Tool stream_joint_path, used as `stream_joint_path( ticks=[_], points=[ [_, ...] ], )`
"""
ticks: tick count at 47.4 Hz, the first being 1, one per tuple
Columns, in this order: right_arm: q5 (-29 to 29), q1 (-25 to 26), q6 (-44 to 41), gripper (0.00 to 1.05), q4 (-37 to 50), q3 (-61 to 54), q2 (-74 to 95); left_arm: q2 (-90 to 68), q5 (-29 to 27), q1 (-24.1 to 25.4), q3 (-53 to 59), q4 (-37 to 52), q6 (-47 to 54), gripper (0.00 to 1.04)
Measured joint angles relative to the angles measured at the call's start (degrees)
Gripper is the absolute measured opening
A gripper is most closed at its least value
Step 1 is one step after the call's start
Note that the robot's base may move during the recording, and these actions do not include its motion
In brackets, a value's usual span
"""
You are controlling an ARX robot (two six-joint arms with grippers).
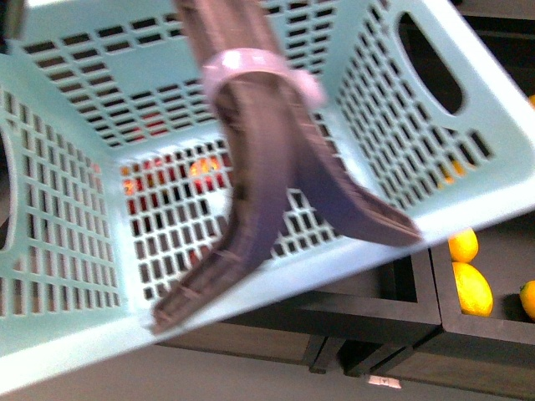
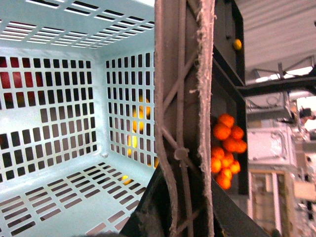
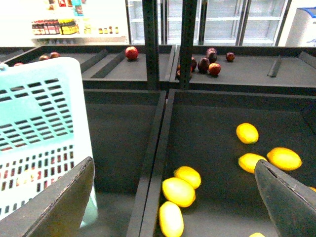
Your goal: Pick lemon and mango into basket
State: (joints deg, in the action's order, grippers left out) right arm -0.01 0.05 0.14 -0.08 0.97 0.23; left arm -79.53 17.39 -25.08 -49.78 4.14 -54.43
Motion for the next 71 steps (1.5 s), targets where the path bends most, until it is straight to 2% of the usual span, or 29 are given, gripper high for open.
stream_joint_path(
  ticks=[6, 12, 33, 35, 37, 40, 43, 48, 53, 56, 61, 71],
  points=[
    [0.0, 0.0, 0.0, 0.96, 0.0, 0.0, 0.0, -2.9, 3.0, -6.2, -2.5, 0.0, -5.2, 0.06],
    [0.0, 0.0, 0.0, 0.96, 0.0, 0.0, 0.0, -3.0, 3.3, -9.5, -2.8, 0.3, -6.4, 0.06],
    [0.0, 0.0, 0.0, 0.96, 0.0, 0.0, 0.0, -3.0, 2.5, -10.6, -2.8, 0.3, -6.2, 0.06],
    [-7.9, -2.3, 4.7, 0.96, -6.8, 2.5, 3.1, -3.0, 2.5, -10.6, -2.8, 0.3, -6.2, 0.06],
    [-16.2, -2.5, 12.9, 0.96, -15.1, 6.3, 8.9, -3.0, 2.5, -10.6, -2.8, 0.3, -6.2, 0.06],
    [-17.6, 1.7, 21.6, 0.96, -19.3, 8.7, 13.3, -3.0, 2.5, -10.7, -2.8, 0.3, -6.1, 0.06],
    [-11.6, 10.0, 24.3, 0.96, -16.8, 9.9, 15.1, -3.0, 2.6, -10.7, -2.8, 0.3, -6.1, 0.06],
    [0.5, 26.5, 21.6, 0.96, -7.0, 11.3, 23.4, -3.0, 2.6, -10.7, -2.8, 0.3, -5.8, 0.06],
    [5.1, 37.4, 15.5, 0.96, 7.1, 11.8, 38.9, -3.0, 2.5, -10.7, -2.8, 0.3, -5.9, 0.06],
    [4.7, 40.8, 11.3, 0.96, 17.5, 13.8, 51.8, -3.0, 2.3, -10.7, -2.8, 0.3, -5.7, 0.06],
    [4.1, 41.4, 5.8, 0.96, 30.6, 18.9, 70.7, -3.0, 2.5, -10.7, -2.8, 0.3, -5.7, 0.06],
    [3.9, 40.9, -0.6, 0.96, 37.7, 27.8, 92.1, -3.0, 2.6, -10.7, -2.8, 0.3, -5.7, 0.06]
  ],
)
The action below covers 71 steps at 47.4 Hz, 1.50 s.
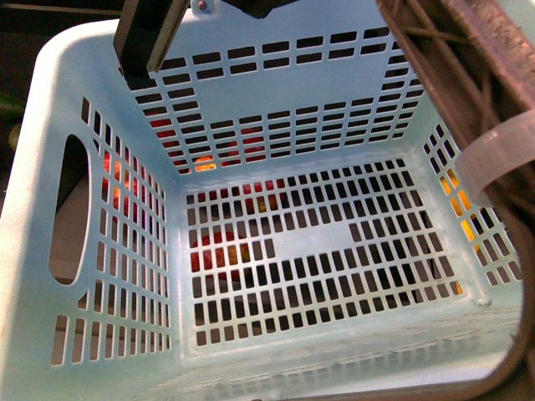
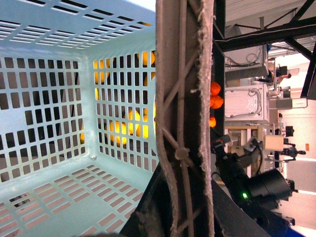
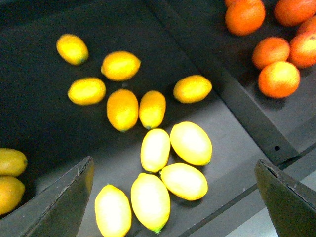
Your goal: Pick lemon and mango into basket
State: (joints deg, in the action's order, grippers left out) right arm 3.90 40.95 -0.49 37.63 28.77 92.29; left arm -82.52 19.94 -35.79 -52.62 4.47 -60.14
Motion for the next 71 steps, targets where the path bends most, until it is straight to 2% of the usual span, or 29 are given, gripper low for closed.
stream_joint_path(
  ticks=[17, 27, 37, 54, 71],
  points=[
    [0.9, -2.1, -4.9, 0.96, -3.4, 21.7, 28.1, 0.0, -0.1, 0.0, 0.0, 0.0, 0.0, 0.06],
    [2.0, -4.9, -6.4, 0.96, -9.7, 39.4, 40.8, 0.0, 0.0, 0.0, 0.0, 0.0, 0.0, 0.06],
    [3.0, -7.8, -7.3, 0.96, -15.3, 51.7, 50.5, 0.0, 0.0, 0.0, 0.0, 0.0, 0.0, 0.06],
    [1.8, -10.5, -4.1, 0.96, -19.9, 64.8, 60.7, 0.0, 0.0, 0.0, 0.0, 0.0, 0.0, 0.06],
    [0.1, -11.4, -3.2, 0.96, -24.0, 72.9, 65.5, 0.0, 0.0, 0.0, 0.0, 0.0, 0.0, 0.06]
  ],
)
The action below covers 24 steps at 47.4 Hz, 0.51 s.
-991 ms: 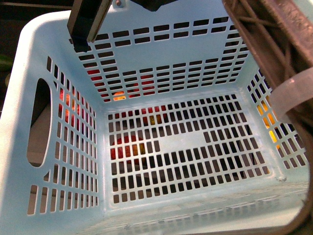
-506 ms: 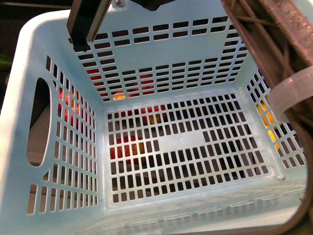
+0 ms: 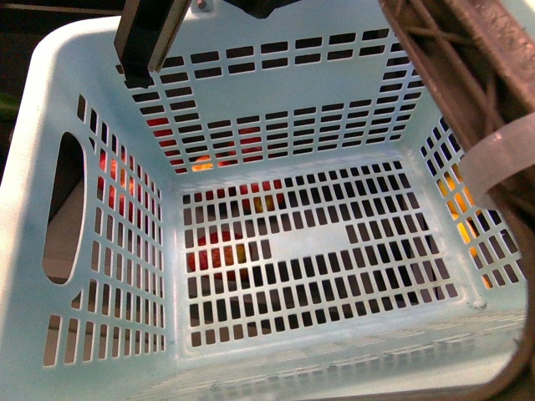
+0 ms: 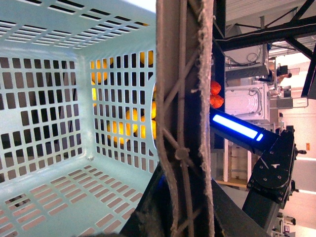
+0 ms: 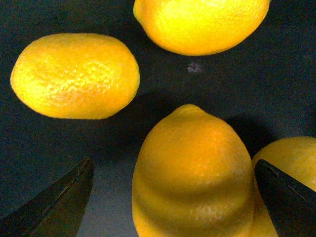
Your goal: Pick lemon and mango into basket
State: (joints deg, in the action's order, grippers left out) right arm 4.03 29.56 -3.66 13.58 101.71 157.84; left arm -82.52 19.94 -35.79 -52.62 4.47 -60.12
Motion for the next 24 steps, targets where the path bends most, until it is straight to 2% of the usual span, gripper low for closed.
stream_joint_path(
  ticks=[22, 24],
  points=[
    [-1.5, -1.1, 1.2, 0.96, -5.8, 11.6, 6.7, 0.0, 0.0, 0.0, 0.0, 0.0, 0.0, 0.06],
    [-1.9, -1.2, 1.3, 0.89, -6.7, 13.1, 7.5, 0.0, 0.0, 0.0, 0.0, 0.0, 0.0, 0.06]
  ],
)
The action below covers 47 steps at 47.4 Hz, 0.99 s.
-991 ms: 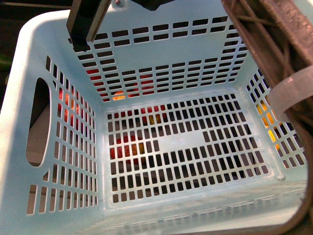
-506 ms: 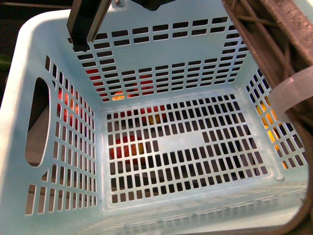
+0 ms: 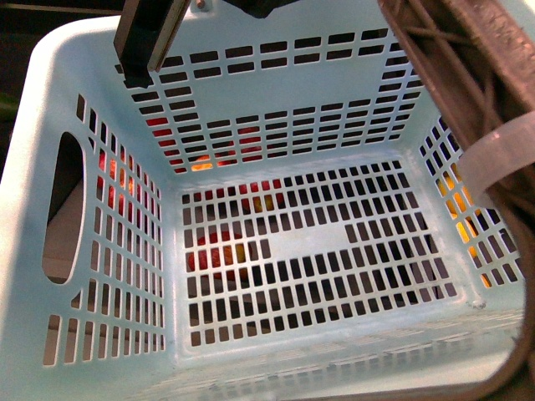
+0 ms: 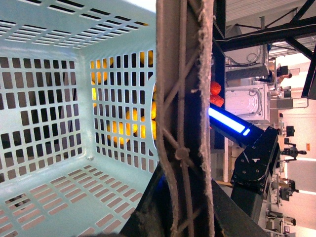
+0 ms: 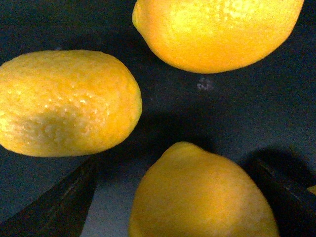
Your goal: Pick lemon and mango into basket
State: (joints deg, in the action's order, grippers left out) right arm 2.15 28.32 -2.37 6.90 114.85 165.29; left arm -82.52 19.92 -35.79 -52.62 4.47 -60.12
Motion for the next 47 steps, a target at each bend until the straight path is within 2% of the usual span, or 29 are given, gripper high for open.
stream_joint_path(
  ticks=[6, 9, 15, 24, 36, 47],
  points=[
    [-0.7, -0.2, 0.1, 0.67, -0.9, 1.7, 1.1, 0.0, 0.0, 0.0, 0.0, 0.0, 0.0, 0.06],
    [-0.7, -0.2, 0.5, 0.61, -0.8, 1.6, 1.1, 0.0, 0.0, 0.0, 0.0, 0.0, 0.0, 0.06],
    [-0.4, -0.1, 0.9, 0.60, 2.1, -2.1, -0.4, 0.0, 0.0, 0.0, 0.0, 0.0, 0.0, 0.06],
    [4.6, 0.4, 1.4, 0.60, 10.1, -17.0, -9.0, 0.0, 0.0, 0.0, 0.0, 0.0, 0.0, 0.06],
    [17.8, 1.3, 3.4, 0.60, 25.6, -47.3, -38.1, 0.0, 0.0, 0.0, 0.0, 0.0, 0.0, 0.06],
    [24.8, -1.9, 4.2, 0.60, 28.3, -66.6, -61.5, 0.0, 0.0, 0.0, 0.0, 0.0, 0.0, 0.06]
  ],
)
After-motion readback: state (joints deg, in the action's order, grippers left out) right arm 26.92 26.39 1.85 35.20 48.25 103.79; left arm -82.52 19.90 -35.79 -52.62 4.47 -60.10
